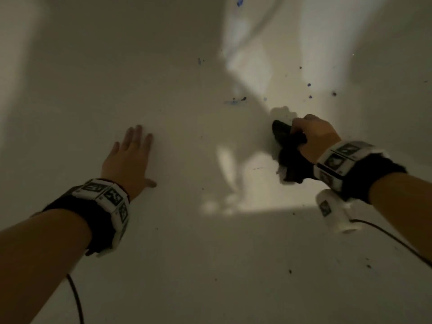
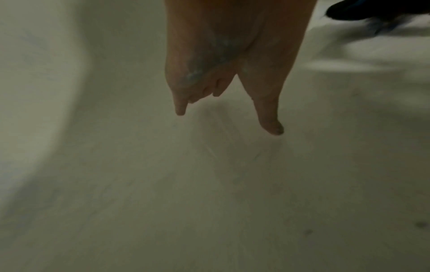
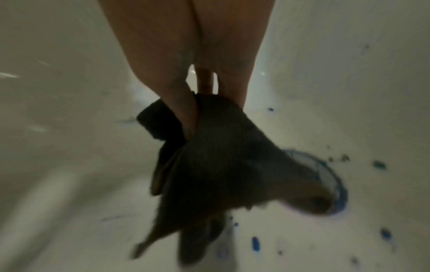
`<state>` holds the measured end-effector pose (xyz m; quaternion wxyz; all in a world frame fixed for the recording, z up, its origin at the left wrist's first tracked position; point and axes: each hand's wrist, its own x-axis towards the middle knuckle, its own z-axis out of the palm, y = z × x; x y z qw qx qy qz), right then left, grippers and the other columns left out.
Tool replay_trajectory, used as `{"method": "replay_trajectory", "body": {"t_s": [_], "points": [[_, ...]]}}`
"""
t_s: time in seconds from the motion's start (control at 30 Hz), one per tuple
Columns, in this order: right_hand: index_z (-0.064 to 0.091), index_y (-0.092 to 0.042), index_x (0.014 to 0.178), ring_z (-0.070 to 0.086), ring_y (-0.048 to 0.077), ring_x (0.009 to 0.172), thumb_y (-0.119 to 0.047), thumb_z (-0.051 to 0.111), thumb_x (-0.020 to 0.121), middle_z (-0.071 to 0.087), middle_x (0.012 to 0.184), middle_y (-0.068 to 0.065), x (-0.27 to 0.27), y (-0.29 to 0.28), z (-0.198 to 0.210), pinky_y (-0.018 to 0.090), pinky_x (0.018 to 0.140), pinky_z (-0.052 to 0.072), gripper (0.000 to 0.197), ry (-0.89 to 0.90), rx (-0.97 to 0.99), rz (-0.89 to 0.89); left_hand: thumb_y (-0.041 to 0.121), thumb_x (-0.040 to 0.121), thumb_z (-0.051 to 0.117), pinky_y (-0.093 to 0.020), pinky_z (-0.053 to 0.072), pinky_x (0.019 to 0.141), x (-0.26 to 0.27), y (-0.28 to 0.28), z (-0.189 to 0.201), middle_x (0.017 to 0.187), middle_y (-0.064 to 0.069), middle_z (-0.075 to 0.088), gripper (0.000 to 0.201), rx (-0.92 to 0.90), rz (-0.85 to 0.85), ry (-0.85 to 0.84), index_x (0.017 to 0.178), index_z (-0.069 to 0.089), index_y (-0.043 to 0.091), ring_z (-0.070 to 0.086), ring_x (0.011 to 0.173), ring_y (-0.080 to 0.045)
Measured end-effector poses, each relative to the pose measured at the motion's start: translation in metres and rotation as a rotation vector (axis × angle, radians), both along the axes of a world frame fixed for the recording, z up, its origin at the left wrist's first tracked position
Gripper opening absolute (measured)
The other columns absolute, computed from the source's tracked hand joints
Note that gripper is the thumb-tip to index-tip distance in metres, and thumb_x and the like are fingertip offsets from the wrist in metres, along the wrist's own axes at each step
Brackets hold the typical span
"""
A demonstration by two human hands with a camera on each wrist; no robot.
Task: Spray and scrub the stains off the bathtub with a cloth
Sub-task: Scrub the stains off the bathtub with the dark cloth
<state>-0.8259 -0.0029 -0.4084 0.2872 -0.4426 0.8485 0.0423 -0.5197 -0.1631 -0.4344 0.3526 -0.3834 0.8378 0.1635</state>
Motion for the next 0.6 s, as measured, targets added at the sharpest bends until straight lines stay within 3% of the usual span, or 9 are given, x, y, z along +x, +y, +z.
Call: {"method": "replay_trajectory", "body": {"t_s": [0.07, 0.1, 0.17, 0.2, 0.27, 0.37, 0.53, 0.6], "points": [[0.062, -0.011, 0.099, 0.055, 0.026, 0.095, -0.001, 0.059, 0.078, 0.045, 0.089, -0.007, 0.004, 0.020, 0.024, 0.021, 0.082, 0.041, 0.024, -0.142, 0.014, 0.206, 0.048, 0.083, 0.061, -0.036, 0.003, 0.117, -0.021, 0.023, 0.004, 0.154, -0.007, -0.022, 0.105, 0.031, -0.089, 0.093, 0.147, -0.016, 0.015, -0.013, 0.144, -0.021], [0.062, -0.017, 0.099, 0.055, 0.016, 0.091, -0.003, 0.061, 0.079, 0.043, 0.084, -0.014, 0.015, 0.030, 0.040, 0.015, 0.078, 0.039, 0.024, -0.262, 0.075, 0.306, 0.048, 0.084, 0.060, -0.035, 0.002, 0.117, -0.033, 0.036, 0.006, 0.154, -0.006, -0.022, 0.103, 0.052, -0.110, 0.120, 0.147, -0.015, 0.016, -0.013, 0.144, -0.020], [0.060, -0.027, 0.096, 0.049, 0.002, 0.083, -0.011, 0.064, 0.080, 0.043, 0.084, -0.023, 0.042, 0.056, 0.065, 0.012, 0.077, 0.035, 0.023, -0.566, 0.231, 0.474, 0.047, 0.085, 0.059, -0.036, 0.000, 0.117, -0.054, 0.058, 0.005, 0.154, -0.005, -0.021, 0.101, 0.091, -0.086, 0.124, 0.147, -0.014, 0.016, -0.013, 0.144, -0.020], [0.059, -0.029, 0.096, 0.049, 0.003, 0.085, -0.012, 0.063, 0.080, 0.046, 0.088, -0.023, 0.055, 0.070, 0.072, 0.015, 0.080, 0.037, 0.023, -0.690, 0.289, 0.549, 0.046, 0.085, 0.060, -0.036, -0.001, 0.117, -0.062, 0.066, 0.003, 0.154, -0.005, -0.021, 0.101, 0.104, -0.057, 0.107, 0.147, -0.014, 0.016, -0.014, 0.144, -0.020], [0.057, -0.023, 0.105, 0.051, 0.014, 0.098, -0.010, 0.059, 0.082, 0.053, 0.103, -0.008, 0.077, 0.099, 0.073, 0.025, 0.093, 0.040, 0.026, -0.795, 0.466, 0.757, 0.046, 0.084, 0.061, -0.038, -0.002, 0.116, -0.074, 0.078, -0.001, 0.154, -0.004, -0.022, 0.102, 0.127, -0.018, 0.057, 0.147, -0.014, 0.016, -0.015, 0.143, -0.021], [0.052, -0.018, 0.114, 0.049, 0.026, 0.109, -0.010, 0.056, 0.087, 0.046, 0.117, 0.004, 0.094, 0.128, 0.050, 0.042, 0.100, 0.040, 0.028, -0.761, 0.616, 0.841, 0.045, 0.083, 0.063, -0.041, 0.000, 0.117, -0.079, 0.086, -0.007, 0.153, -0.004, -0.026, 0.105, 0.145, -0.041, -0.034, 0.147, -0.015, 0.017, -0.015, 0.143, -0.022], [0.042, -0.015, 0.134, 0.038, 0.033, 0.121, -0.021, 0.048, 0.093, 0.035, 0.136, 0.013, 0.096, 0.118, 0.005, 0.040, 0.100, 0.038, 0.042, -0.467, 0.503, 0.800, 0.044, 0.082, 0.064, -0.041, 0.000, 0.116, -0.076, 0.089, -0.012, 0.152, -0.009, -0.027, 0.110, 0.086, -0.152, -0.088, 0.146, -0.019, 0.015, -0.014, 0.143, -0.026], [0.035, -0.018, 0.140, 0.033, 0.033, 0.128, -0.029, 0.042, 0.096, 0.028, 0.143, 0.009, 0.084, 0.105, -0.009, 0.039, 0.106, 0.032, 0.045, -0.352, 0.401, 0.585, 0.046, 0.081, 0.064, -0.041, -0.001, 0.116, -0.074, 0.090, -0.013, 0.152, -0.008, -0.027, 0.110, 0.062, -0.160, -0.091, 0.146, -0.019, 0.016, -0.014, 0.143, -0.026]]}}
